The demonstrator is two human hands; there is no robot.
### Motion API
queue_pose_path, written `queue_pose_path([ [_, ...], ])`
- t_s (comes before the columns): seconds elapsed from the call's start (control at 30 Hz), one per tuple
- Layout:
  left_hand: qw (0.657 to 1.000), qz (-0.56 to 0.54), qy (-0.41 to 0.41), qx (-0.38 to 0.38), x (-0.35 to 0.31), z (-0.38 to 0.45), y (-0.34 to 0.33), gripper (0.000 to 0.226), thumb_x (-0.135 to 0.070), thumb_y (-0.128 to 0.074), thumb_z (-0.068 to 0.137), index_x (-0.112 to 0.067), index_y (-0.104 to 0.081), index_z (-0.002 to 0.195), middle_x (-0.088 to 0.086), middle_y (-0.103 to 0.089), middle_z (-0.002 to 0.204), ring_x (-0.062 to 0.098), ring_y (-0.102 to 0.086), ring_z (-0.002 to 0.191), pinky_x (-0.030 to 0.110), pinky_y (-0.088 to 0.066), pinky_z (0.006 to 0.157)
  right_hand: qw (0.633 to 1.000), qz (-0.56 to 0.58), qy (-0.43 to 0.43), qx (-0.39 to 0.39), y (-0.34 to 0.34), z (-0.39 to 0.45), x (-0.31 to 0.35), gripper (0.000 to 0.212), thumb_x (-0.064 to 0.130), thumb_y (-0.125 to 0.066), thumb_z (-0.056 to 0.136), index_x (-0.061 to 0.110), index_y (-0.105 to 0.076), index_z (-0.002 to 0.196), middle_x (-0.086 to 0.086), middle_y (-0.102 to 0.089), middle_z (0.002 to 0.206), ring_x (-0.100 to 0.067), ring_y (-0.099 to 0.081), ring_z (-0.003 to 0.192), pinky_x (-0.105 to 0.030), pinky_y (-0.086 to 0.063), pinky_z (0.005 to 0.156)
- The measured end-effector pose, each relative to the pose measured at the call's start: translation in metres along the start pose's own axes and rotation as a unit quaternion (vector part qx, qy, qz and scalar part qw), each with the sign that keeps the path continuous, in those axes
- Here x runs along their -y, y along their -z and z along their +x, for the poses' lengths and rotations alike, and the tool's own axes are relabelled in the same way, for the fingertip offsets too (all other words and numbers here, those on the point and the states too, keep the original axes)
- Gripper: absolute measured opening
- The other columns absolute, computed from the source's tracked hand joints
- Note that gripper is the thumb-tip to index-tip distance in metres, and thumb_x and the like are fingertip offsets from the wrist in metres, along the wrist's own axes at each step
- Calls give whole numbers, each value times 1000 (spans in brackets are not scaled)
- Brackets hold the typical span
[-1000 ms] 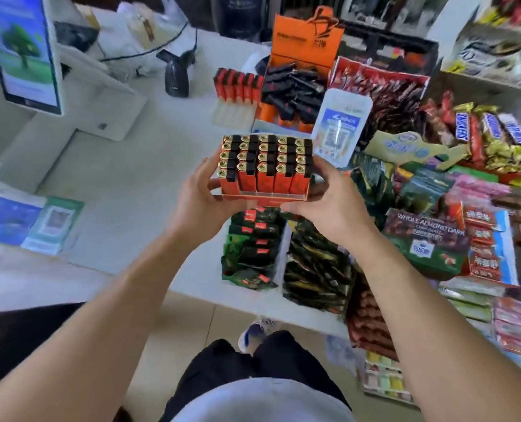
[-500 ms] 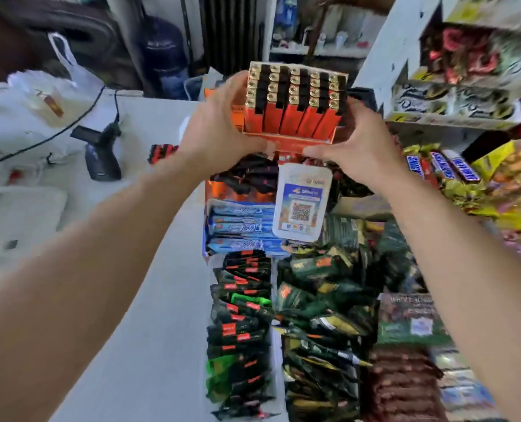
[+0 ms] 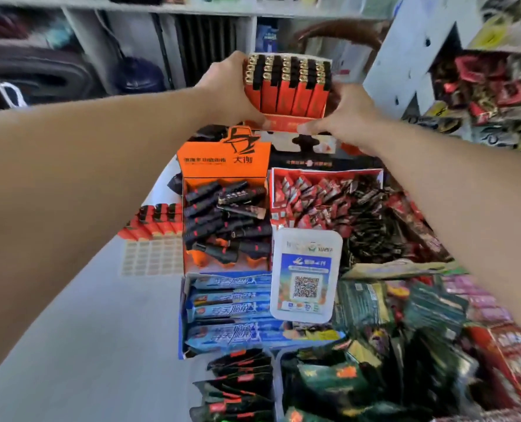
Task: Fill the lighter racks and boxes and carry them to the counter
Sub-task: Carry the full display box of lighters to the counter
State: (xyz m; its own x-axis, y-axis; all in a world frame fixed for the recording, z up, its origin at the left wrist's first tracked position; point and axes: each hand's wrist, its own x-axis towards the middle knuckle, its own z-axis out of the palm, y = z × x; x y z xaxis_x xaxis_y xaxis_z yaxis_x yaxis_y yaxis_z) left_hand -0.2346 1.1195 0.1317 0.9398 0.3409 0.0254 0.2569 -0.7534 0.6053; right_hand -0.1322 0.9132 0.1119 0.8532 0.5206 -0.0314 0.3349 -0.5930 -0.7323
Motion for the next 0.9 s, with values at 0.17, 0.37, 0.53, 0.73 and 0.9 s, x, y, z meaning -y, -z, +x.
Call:
queue_pose_path([
  [0.17, 997, 47, 19, 59, 5, 18, -3, 86, -39, -98, 57, -17, -50, 124, 1, -63, 106, 18, -61, 82, 29, -45, 59, 1000, -7, 2, 20, -12, 13, -14, 76, 25, -94, 65, 25, -59, 133, 10, -68, 118, -12, -64, 105, -18, -48, 68],
  [0.37, 994, 70, 16, 82, 11, 23, -3, 88, -39, -97, 58, -16, -47, 127, 3, -60, 111, 23, -60, 97, 29, -45, 65, 999, -19, 16, 44, -15, 15, -21, 72, 26, -92, 69, 22, -58, 132, 6, -66, 120, -14, -63, 103, -4, -44, 50],
  [0.53, 986, 128, 3, 103, 15, 24, -4, 79, -43, -93, 65, -17, -45, 121, 8, -61, 109, 28, -62, 97, 47, -55, 83, 995, -71, 41, 59, -13, 15, -23, 89, 34, -95, 63, 21, -53, 140, 5, -66, 126, -17, -63, 111, -27, -50, 88],
  [0.73, 979, 164, -21, 120, 22, 23, 3, 51, -36, -82, 80, -20, -44, 111, 8, -61, 100, 23, -57, 82, 37, -48, 66, 989, -106, 39, 92, -10, 15, -20, 98, 44, -94, 59, 23, -50, 144, 4, -63, 134, -18, -58, 121, -35, -44, 102],
  [0.9, 973, 174, -23, 148, 18, 18, 7, 48, -30, -77, 86, -14, -47, 119, 1, -55, 94, 24, -56, 90, 36, -41, 74, 986, -126, 38, 103, -9, 15, -19, 103, 46, -94, 59, 22, -46, 146, 3, -55, 145, -18, -51, 131, -29, -37, 103],
])
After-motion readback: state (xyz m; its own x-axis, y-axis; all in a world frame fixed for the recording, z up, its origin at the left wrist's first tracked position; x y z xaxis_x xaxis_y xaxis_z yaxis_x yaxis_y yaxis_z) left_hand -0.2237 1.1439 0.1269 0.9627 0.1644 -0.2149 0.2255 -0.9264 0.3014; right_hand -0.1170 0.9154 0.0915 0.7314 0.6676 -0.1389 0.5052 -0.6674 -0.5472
